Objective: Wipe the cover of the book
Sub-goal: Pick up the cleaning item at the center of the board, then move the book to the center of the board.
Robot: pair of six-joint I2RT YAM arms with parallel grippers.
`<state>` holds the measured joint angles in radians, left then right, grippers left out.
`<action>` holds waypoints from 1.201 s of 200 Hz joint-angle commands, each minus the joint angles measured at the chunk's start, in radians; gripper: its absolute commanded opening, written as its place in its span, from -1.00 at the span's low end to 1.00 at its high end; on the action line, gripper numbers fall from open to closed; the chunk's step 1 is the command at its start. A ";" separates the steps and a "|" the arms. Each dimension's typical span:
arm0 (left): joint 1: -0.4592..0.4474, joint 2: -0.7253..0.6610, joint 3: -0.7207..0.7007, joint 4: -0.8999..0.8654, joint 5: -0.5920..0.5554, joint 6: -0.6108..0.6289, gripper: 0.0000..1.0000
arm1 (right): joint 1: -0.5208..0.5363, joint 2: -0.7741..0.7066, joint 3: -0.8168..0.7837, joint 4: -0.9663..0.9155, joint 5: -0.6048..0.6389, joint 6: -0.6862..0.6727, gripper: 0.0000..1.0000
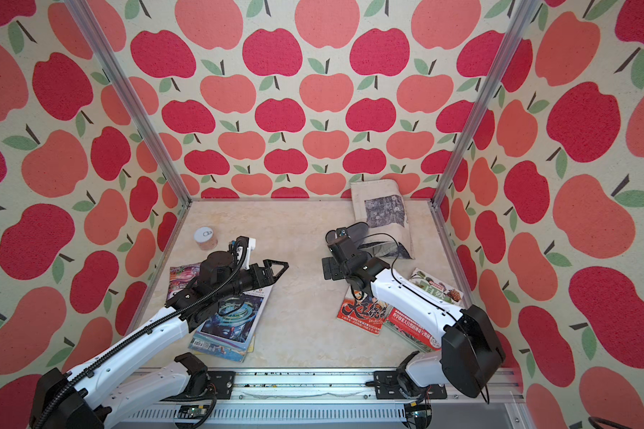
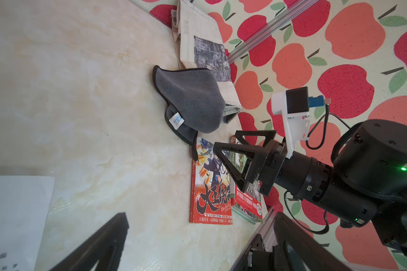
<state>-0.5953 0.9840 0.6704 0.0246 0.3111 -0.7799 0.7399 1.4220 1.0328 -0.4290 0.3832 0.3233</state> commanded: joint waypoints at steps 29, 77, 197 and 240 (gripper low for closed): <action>-0.044 0.033 -0.045 0.119 -0.062 -0.033 0.99 | -0.140 0.341 0.205 -0.015 0.127 -0.193 0.99; -0.073 0.046 -0.063 0.131 -0.063 -0.055 0.99 | -0.138 0.455 0.337 -0.041 0.110 -0.180 -0.61; -0.139 0.367 0.027 0.284 0.000 -0.050 0.99 | -0.285 -0.307 -0.261 -0.193 0.107 0.259 -1.00; -0.152 0.476 0.084 0.313 0.051 -0.083 0.99 | -0.369 -0.305 -0.397 -0.129 -0.032 0.312 -1.00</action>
<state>-0.7399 1.4250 0.7143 0.2863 0.3164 -0.8333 0.3950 1.1038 0.6739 -0.5938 0.4480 0.5564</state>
